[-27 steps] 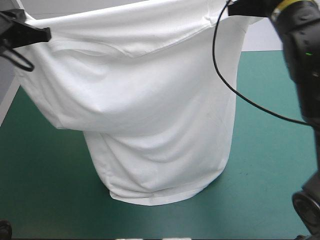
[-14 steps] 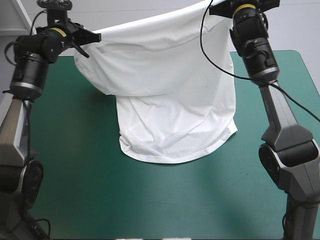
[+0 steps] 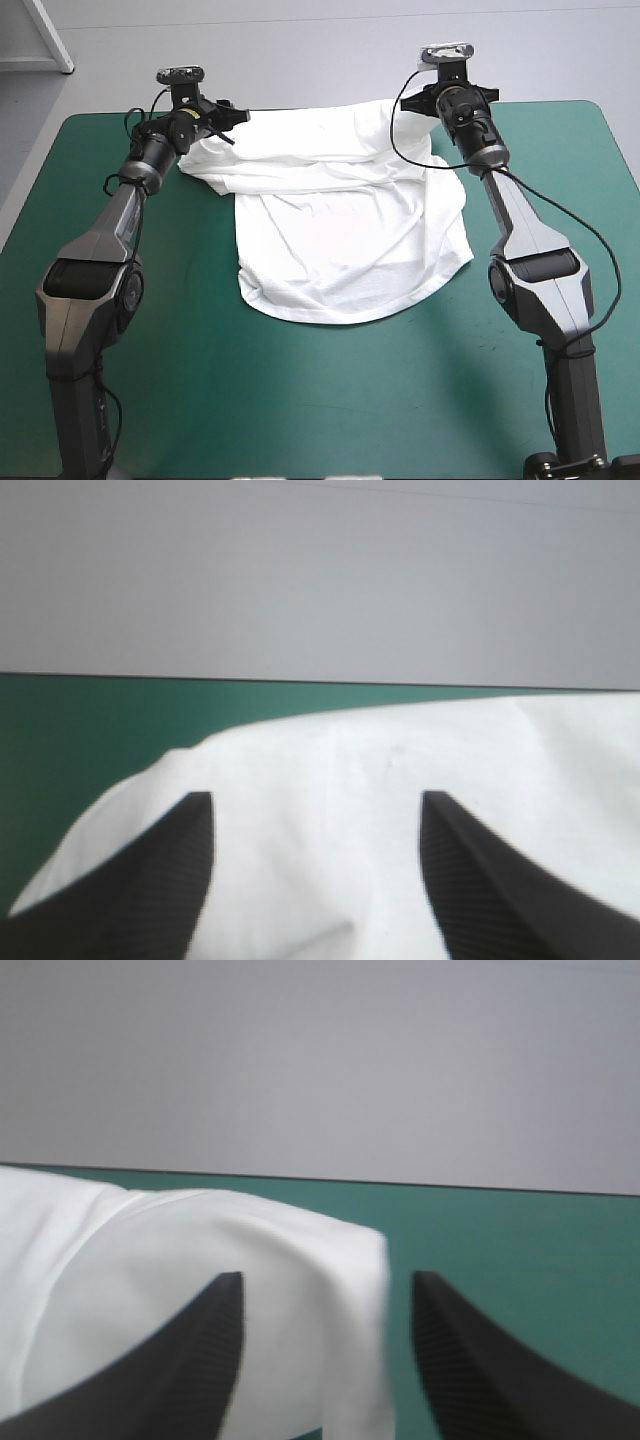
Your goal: Fold the cloth
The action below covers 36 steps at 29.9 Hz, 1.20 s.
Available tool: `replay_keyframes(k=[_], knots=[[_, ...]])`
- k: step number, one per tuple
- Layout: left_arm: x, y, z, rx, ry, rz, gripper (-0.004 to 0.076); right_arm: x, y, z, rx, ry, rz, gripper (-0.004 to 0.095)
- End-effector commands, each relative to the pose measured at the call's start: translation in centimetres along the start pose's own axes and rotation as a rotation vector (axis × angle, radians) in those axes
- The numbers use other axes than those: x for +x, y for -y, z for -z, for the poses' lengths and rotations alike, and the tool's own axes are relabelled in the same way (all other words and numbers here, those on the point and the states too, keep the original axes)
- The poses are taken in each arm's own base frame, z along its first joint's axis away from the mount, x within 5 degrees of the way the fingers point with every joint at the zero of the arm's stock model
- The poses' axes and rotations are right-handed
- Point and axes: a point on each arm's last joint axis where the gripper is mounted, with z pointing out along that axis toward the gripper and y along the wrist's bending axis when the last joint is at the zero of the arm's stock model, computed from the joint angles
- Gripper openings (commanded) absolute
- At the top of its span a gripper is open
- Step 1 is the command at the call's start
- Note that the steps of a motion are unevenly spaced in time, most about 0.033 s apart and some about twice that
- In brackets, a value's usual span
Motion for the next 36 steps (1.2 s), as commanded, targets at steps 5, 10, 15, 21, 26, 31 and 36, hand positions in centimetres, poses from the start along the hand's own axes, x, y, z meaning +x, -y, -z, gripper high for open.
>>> replay_keyframes(k=[5, 10, 15, 21, 26, 31, 36], knots=[[-4.1, 1.3, 4.6, 0.043, 0.017, 0.017, 0.0601, -3.7, 2.2, 4.2, 0.008, 0.039, 0.037, 0.0884], [-5.3, 2.4, 9.5, 0.078, -0.161, -0.004, 0.0601, -5.7, 2.9, 9.3, -0.039, -0.037, 0.028, 0.0815], [-5.7, 3.2, 14.5, 0.106, -0.331, -0.027, 0.0601, -5.8, 3.8, 14.2, -0.046, -0.239, 0.040, 0.0731], [-5.4, 4.1, 18.0, 0.162, -0.478, -0.024, 0.0601, -6.8, 3.5, 18.8, -0.177, -0.251, -0.027, 0.0687], [-4.2, 5.5, 19.1, 0.185, -0.535, -0.042, 0.0601, -5.2, 3.7, 21.8, -0.202, -0.321, -0.037, 0.0687], [-1.0, 7.3, 19.3, 0.157, -0.642, -0.104, 0.0601, -1.6, 4.2, 24.7, -0.207, -0.430, -0.025, 0.0687], [2.9, 7.8, 18.0, 0.123, -0.691, -0.136, 0.0601, 1.9, 4.9, 27.7, -0.187, -0.476, -0.009, 0.0687]])
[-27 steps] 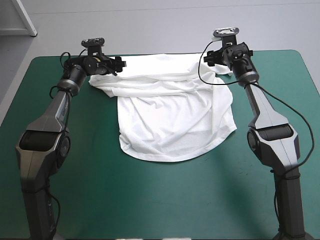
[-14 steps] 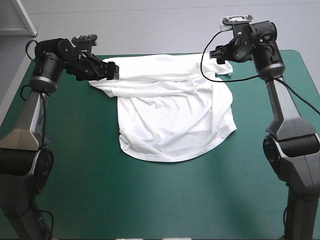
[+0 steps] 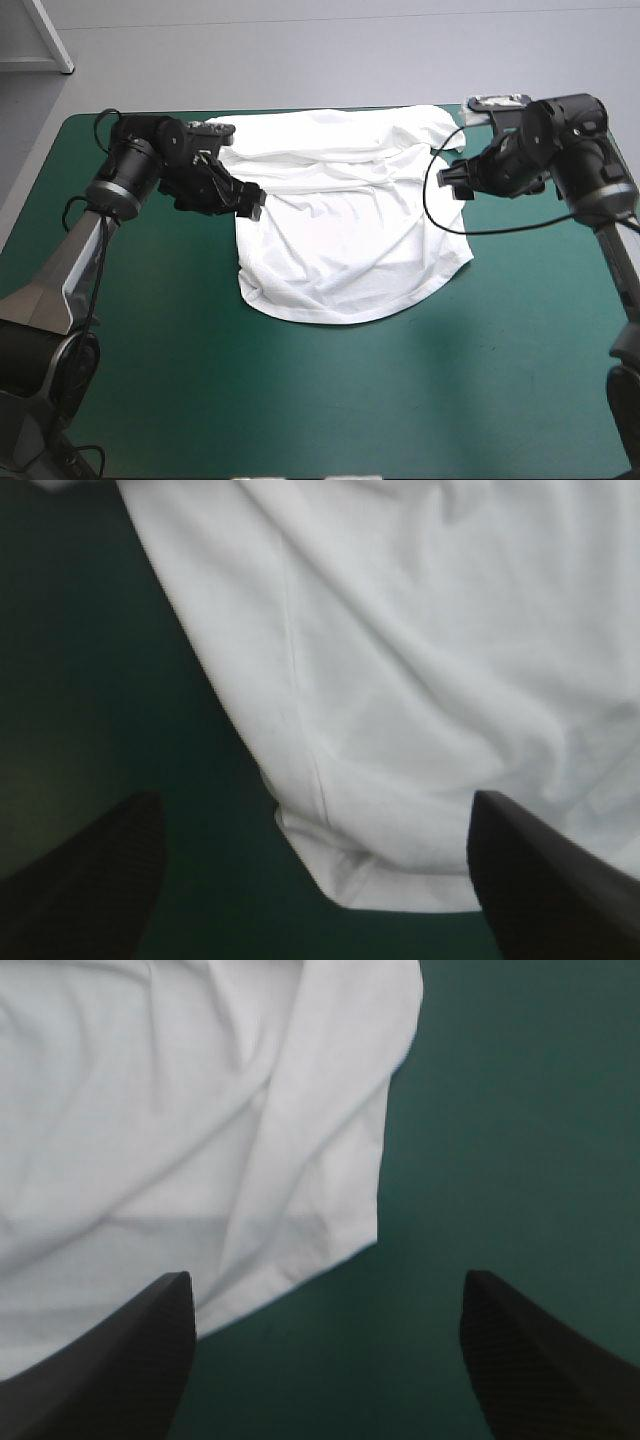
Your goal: Fold the cloth
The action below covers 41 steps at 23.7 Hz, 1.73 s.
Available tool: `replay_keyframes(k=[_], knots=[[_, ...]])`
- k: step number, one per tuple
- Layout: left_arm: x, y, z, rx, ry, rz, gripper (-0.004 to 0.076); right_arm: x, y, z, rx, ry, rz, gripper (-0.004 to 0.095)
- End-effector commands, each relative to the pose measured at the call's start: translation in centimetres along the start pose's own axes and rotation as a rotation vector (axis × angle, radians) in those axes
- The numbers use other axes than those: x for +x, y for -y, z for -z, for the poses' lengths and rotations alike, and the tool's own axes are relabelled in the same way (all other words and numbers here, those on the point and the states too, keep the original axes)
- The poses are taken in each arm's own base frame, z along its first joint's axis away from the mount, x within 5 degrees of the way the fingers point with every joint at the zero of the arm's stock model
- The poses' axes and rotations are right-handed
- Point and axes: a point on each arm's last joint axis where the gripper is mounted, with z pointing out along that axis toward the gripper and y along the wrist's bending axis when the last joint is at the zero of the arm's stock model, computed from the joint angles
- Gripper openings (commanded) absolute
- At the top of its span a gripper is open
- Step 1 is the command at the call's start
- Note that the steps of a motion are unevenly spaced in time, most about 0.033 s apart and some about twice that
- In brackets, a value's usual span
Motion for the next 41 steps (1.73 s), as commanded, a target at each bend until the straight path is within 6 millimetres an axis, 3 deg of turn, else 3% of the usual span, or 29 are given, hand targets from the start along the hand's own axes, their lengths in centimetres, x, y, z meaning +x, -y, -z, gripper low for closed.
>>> replay_keyframes(k=[1, 7, 11, 13, 17, 21, 25, 26, 33, 38, 41], knots=[[1.5, 0.4, -0.3, -0.009, 0.064, 0.018, 0.0601, 3.4, 0.5, 3.6, 0.020, 0.079, 0.013, 0.0687], [3.6, -0.2, -4.7, 0.012, 0.041, 0.095, 0.0601, 6.9, 0.7, 3.6, 0.020, 0.076, 0.018, 0.0687], [4.4, -0.2, -7.8, 0.068, 0.075, 0.170, 0.0594, 8.1, 0.8, 1.3, 0.024, 0.028, 0.038, 0.0687], [4.4, 0.3, -8.2, 0.071, 0.071, 0.155, 0.0535, 8.2, 0.8, 0.2, 0.022, 0.061, 0.039, 0.0687], [4.5, 2.5, -9.6, 0.065, 0.066, 0.108, 0.0334, 7.8, 0.8, -1.7, 0.020, 0.120, 0.038, 0.0687], [4.7, 2.5, -11.6, 0.051, 0.017, 0.124, 0.0244, 7.3, 0.8, -3.5, 0.013, 0.094, 0.033, 0.0687], [4.8, 2.5, -11.9, 0.046, 0.010, 0.122, 0.0018, 6.4, 0.8, -7.3, 0.015, 0.061, 0.032, 0.0687], [4.8, 2.5, -11.9, 0.046, 0.010, 0.116, -0.0008, 6.3, 0.8, -8.8, 0.012, 0.040, 0.032, 0.0687], [4.8, 2.5, -11.9, 0.046, 0.008, 0.116, -0.0010, 5.2, 0.6, -14.6, -0.012, 0.009, 0.018, 0.0647], [4.8, 2.5, -11.9, 0.046, 0.010, 0.116, -0.0010, 4.5, 0.5, -16.5, -0.019, 0.001, 0.005, 0.0605], [4.8, 2.5, -11.9, 0.046, 0.010, 0.116, -0.0010, 4.3, 0.5, -17.4, -0.022, 0.017, -0.001, 0.0524]])
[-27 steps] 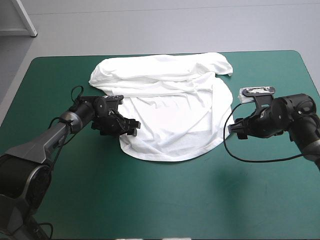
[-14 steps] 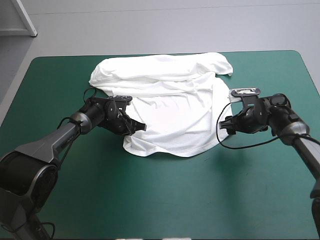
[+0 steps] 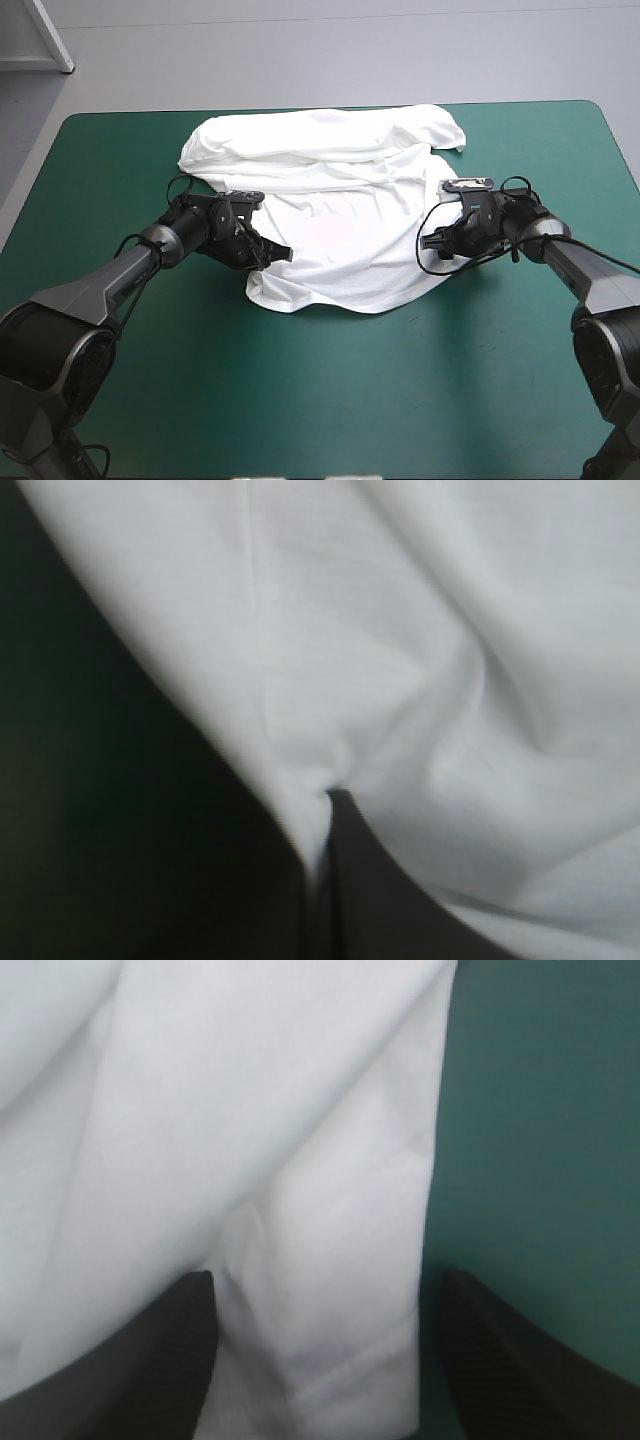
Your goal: Fold the cloth
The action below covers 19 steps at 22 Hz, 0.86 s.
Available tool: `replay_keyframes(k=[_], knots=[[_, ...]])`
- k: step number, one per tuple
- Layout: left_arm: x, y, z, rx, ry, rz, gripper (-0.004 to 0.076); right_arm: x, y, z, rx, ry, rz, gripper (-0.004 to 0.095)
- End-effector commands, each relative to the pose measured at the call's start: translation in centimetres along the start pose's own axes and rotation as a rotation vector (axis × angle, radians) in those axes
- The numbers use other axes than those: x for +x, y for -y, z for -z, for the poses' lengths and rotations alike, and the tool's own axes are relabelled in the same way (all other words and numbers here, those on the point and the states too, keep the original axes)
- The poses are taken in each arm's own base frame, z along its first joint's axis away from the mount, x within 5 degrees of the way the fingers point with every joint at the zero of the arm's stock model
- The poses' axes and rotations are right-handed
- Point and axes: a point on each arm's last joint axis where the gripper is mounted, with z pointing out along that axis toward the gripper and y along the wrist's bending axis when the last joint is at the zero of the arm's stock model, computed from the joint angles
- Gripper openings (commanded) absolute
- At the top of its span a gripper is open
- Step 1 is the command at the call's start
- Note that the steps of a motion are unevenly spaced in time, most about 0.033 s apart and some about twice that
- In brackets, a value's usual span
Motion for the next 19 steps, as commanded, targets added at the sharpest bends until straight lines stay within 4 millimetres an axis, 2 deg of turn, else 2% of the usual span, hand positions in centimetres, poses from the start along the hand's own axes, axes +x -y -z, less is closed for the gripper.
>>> replay_keyframes(k=[1, 2, 4, 5, 6, 8, 10, 11, 14, 15, 16, 17, 18, 19], knots=[[-0.3, 1.0, 0.3, 0.056, 0.037, 0.043, -0.0010, -1.1, 0.0, 0.5, -0.014, 0.084, -0.017, 0.0472], [-0.4, 1.0, 0.3, 0.056, 0.039, 0.043, -0.0010, -1.1, 0.0, 0.2, -0.014, 0.078, -0.013, 0.0416], [-0.4, 1.0, 0.3, 0.056, 0.045, 0.043, -0.0010, -1.1, 0.0, 0.2, -0.015, 0.083, -0.013, 0.0237], [-0.6, 1.1, 0.5, 0.058, 0.060, 0.042, -0.0010, -1.2, 0.0, 0.5, -0.015, 0.097, -0.011, 0.0035], [-0.7, 1.1, 1.0, 0.060, 0.078, 0.042, -0.0010, -1.3, 0.0, 0.6, -0.015, 0.104, -0.006, -0.0020], [-1.1, 1.2, 3.1, 0.062, 0.160, 0.022, -0.0010, -1.9, -0.1, 2.9, -0.018, 0.147, 0.010, -0.0018], [-1.3, 1.5, 6.6, 0.062, 0.283, 0.000, -0.0010, -2.7, -0.3, 7.0, -0.024, 0.222, 0.016, -0.0018], [-1.4, 1.6, 9.9, 0.057, 0.373, -0.023, -0.0010, -3.2, -0.5, 10.6, -0.029, 0.287, 0.021, -0.0018], [-1.3, 1.8, 15.2, 0.024, 0.487, -0.059, -0.0010, -3.5, -0.7, 17.0, -0.035, 0.413, 0.031, -0.0018], [-1.2, 1.8, 19.0, -0.014, 0.562, -0.097, -0.0010, -3.4, -0.8, 20.9, -0.038, 0.493, 0.041, -0.0018], [-1.0, 1.8, 21.2, -0.038, 0.602, -0.115, -0.0010, -3.2, -0.9, 23.0, -0.040, 0.538, 0.044, -0.0018], [-0.7, 1.7, 25.4, -0.091, 0.665, -0.139, -0.0010, -2.9, -1.0, 26.7, -0.043, 0.626, 0.049, -0.0018], [-0.4, 1.6, 27.5, -0.128, 0.691, -0.147, -0.0010, -2.6, -1.1, 28.8, -0.045, 0.671, 0.052, -0.0018], [0.3, 1.2, 31.3, -0.197, 0.738, -0.153, -0.0010, -2.0, -1.2, 31.9, -0.048, 0.744, 0.057, -0.0018]])
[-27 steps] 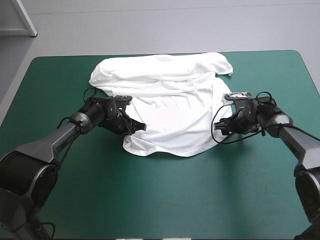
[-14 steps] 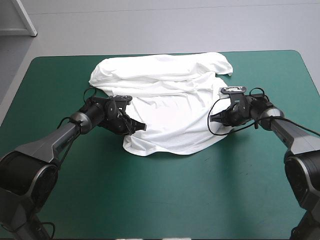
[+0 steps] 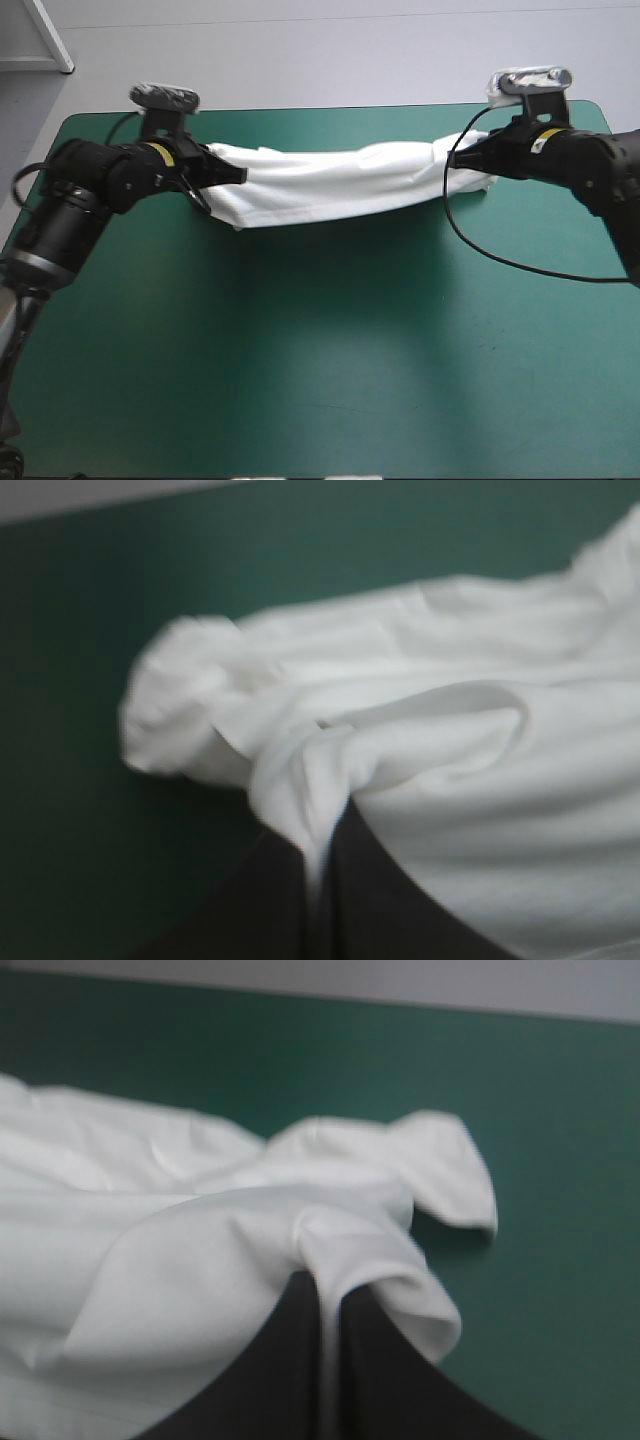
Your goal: Fold the cloth
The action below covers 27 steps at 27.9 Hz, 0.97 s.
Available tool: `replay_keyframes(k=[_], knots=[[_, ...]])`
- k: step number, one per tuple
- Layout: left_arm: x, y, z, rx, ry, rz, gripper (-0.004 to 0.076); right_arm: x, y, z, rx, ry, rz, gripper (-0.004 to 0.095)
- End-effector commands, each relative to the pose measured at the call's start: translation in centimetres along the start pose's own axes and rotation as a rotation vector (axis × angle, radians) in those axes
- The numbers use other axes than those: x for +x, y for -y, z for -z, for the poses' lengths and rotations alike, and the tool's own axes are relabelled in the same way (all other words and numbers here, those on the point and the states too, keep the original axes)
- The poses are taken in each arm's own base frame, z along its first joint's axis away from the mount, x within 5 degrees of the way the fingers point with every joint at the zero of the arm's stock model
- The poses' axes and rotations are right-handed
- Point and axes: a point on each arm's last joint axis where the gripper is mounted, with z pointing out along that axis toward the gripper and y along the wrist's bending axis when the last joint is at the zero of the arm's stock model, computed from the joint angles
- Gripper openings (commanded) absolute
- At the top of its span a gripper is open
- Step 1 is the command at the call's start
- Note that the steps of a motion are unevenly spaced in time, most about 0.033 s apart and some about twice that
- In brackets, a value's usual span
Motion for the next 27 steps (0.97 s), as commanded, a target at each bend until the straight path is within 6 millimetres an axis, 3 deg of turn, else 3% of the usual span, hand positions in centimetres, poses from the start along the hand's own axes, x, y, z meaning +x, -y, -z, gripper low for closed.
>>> replay_keyframes(k=[1, 2, 4, 7, 10, 14, 15, 18, 22, 25, 27], knots=[[-3.4, -1.6, 8.5, -0.119, 0.187, -0.039, -0.0010, -3.4, -0.4, 7.8, -0.001, 0.247, 0.020, -0.0018], [-4.6, -2.4, 11.9, -0.186, 0.250, -0.060, -0.0010, -4.0, -0.6, 10.3, -0.003, 0.299, 0.025, -0.0018], [-5.6, -3.1, 15.9, -0.234, 0.346, -0.079, -0.0010, -4.9, -0.8, 13.2, -0.003, 0.371, 0.032, -0.0018], [-6.4, -3.8, 21.5, -0.276, 0.508, -0.092, -0.0010, -6.0, -1.0, 17.2, 0.003, 0.495, 0.044, -0.0018], [-6.2, -4.4, 25.9, -0.307, 0.646, -0.064, -0.0010, -6.6, -1.1, 21.5, 0.025, 0.619, 0.059, -0.0018], [-5.6, -5.3, 29.7, -0.386, 0.764, -0.046, -0.0010, -6.5, -1.1, 27.2, 0.073, 0.786, 0.078, -0.0018], [-5.1, -5.6, 31.1, -0.416, 0.798, -0.058, -0.0010, -6.1, -1.1, 29.9, 0.092, 0.865, 0.083, -0.0018], [-4.2, -5.8, 32.9, -0.426, 0.835, -0.065, -0.0010, -5.5, -1.2, 32.9, 0.112, 0.955, 0.087, -0.0018], [-3.6, -5.9, 33.8, -0.433, 0.849, -0.072, -0.0010, -5.3, -1.2, 33.6, 0.113, 0.977, 0.089, -0.0018], [-4.0, -5.7, 33.1, -0.414, 0.837, -0.080, -0.0010, -6.2, -1.4, 31.5, 0.065, 0.932, 0.083, -0.0018], [-5.1, -5.3, 31.4, -0.384, 0.811, -0.094, -0.0010, -7.4, -1.5, 29.1, 0.052, 0.891, 0.090, -0.0018]])
